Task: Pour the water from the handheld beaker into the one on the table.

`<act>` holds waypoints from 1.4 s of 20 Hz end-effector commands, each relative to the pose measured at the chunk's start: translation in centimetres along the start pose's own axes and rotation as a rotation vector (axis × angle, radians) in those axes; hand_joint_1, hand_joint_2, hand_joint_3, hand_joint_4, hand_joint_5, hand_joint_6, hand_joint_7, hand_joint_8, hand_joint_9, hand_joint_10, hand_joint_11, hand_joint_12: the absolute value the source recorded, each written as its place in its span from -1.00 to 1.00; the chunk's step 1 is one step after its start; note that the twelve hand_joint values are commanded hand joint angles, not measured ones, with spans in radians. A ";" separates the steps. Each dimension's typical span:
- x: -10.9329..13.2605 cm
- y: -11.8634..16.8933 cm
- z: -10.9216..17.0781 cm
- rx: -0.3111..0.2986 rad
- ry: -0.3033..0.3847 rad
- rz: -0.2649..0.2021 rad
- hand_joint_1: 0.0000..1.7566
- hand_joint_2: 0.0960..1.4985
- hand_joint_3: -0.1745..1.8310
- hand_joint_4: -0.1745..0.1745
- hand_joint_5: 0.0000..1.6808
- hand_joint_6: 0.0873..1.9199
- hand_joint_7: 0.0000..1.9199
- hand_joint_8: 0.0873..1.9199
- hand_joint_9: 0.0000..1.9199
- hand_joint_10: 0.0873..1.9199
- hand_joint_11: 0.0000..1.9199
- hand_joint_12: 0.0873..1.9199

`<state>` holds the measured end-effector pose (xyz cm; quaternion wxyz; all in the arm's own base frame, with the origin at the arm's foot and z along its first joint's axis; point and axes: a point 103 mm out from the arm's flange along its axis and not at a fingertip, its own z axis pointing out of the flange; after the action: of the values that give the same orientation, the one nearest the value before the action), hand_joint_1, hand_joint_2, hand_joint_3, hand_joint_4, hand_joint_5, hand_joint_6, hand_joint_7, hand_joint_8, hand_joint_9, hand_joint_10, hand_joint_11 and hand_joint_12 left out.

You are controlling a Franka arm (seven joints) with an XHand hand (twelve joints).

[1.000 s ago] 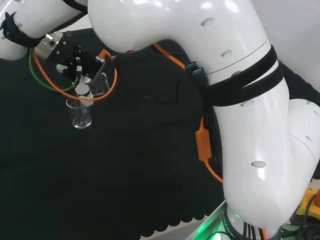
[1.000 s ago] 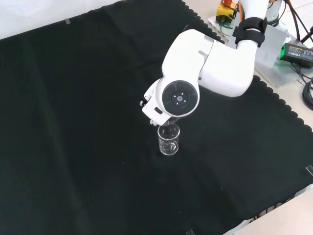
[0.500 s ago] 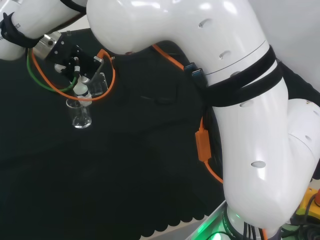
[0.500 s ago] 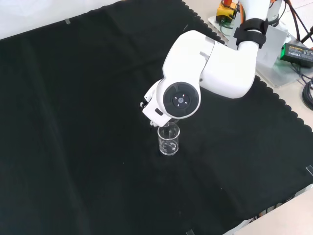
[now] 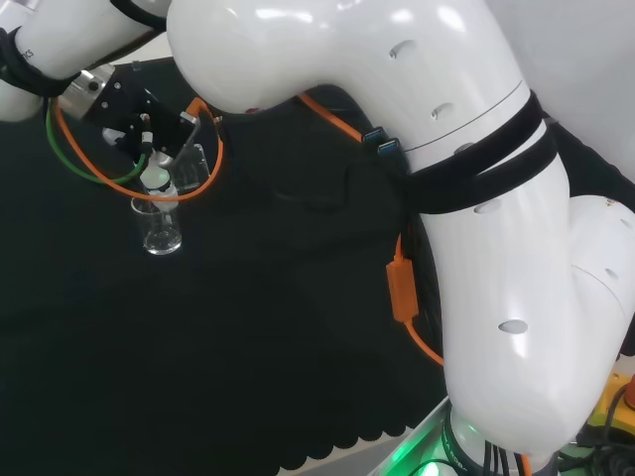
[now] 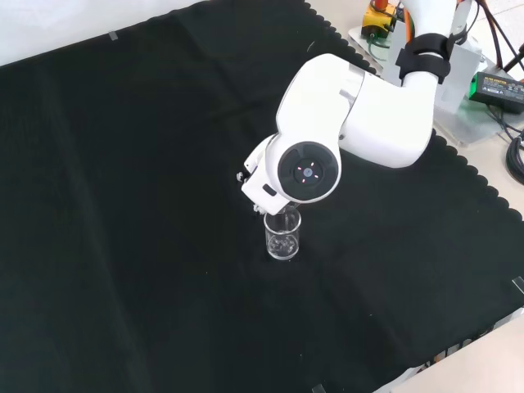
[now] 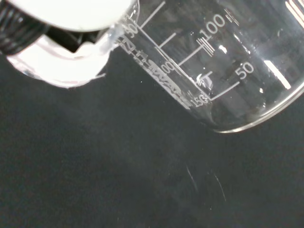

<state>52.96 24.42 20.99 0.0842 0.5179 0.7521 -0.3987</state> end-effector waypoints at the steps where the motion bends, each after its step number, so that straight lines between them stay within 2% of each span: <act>1: 0.2 0.0 -0.3 0.009 -0.017 0.003 0.31 -0.18 -0.28 1.00 0.70 -0.73 0.83 -1.00 0.73 -1.00 0.36 -0.25; 7: 0.6 0.4 -0.2 0.070 -0.086 0.033 0.31 -0.18 -0.28 1.00 0.70 -0.73 0.83 -1.00 0.73 -1.00 0.36 -0.25; 11: 0.9 0.6 -0.3 0.078 -0.097 0.036 0.31 -0.18 -0.28 1.00 0.70 -0.72 0.83 -1.00 0.73 -1.00 0.36 -0.25; 18: 0.8 0.6 -0.2 0.060 -0.077 0.025 0.30 -0.18 -0.28 1.00 0.69 -0.72 0.83 -1.00 0.73 -1.00 0.36 -0.25; 19: 0.7 0.5 0.1 0.209 -0.148 0.171 0.30 -0.18 -0.28 1.00 0.69 -0.72 0.83 -1.00 0.73 -1.00 0.36 -0.25; 20: 1.0 0.6 -0.3 0.176 -0.162 0.132 0.30 -0.18 -0.28 1.00 0.69 -0.72 0.83 -1.00 0.73 -1.00 0.36 -0.25; 21: 1.6 0.8 -0.9 0.158 -0.166 0.113 0.30 -0.18 -0.28 1.00 0.69 -0.72 0.83 -1.00 0.73 -1.00 0.36 -0.25; 22: 1.3 0.8 -0.6 0.124 -0.129 0.080 0.30 -0.18 -0.28 1.00 0.69 -0.72 0.83 -1.00 0.73 -1.00 0.36 -0.25; 28: 1.7 0.7 -1.5 0.070 -0.077 0.039 0.31 -0.18 -0.28 1.00 0.69 -0.72 0.83 -1.00 0.73 -1.00 0.36 -0.25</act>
<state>52.89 25.42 19.91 0.1035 0.5173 0.7119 -0.4636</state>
